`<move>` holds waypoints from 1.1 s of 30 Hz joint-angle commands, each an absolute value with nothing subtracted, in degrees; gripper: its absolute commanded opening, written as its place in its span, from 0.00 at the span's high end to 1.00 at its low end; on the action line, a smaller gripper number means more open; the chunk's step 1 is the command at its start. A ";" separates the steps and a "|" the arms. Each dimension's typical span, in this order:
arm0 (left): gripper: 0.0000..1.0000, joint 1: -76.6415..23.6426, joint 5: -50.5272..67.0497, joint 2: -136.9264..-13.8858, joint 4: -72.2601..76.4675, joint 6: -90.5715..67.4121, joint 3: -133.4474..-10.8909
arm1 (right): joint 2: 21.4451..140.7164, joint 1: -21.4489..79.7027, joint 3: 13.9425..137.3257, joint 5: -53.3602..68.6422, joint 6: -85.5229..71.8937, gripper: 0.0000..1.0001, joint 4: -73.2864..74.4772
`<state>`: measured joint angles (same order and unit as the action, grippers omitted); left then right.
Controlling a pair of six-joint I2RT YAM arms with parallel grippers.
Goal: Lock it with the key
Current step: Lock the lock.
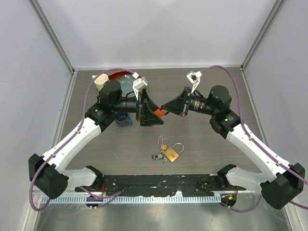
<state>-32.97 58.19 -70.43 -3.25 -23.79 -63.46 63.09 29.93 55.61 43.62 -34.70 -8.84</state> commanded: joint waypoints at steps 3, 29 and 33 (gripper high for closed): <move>0.08 -32.34 44.66 -65.31 8.23 -24.69 -63.03 | 55.20 30.06 52.83 30.60 -40.51 0.99 -17.84; 0.25 -32.08 50.09 -74.00 40.68 -38.05 -59.68 | 46.67 28.65 40.08 18.11 -61.70 0.99 -38.50; 0.35 -32.08 52.29 -75.93 43.68 -40.95 -59.94 | 46.67 28.56 40.25 17.40 -62.93 0.99 -38.76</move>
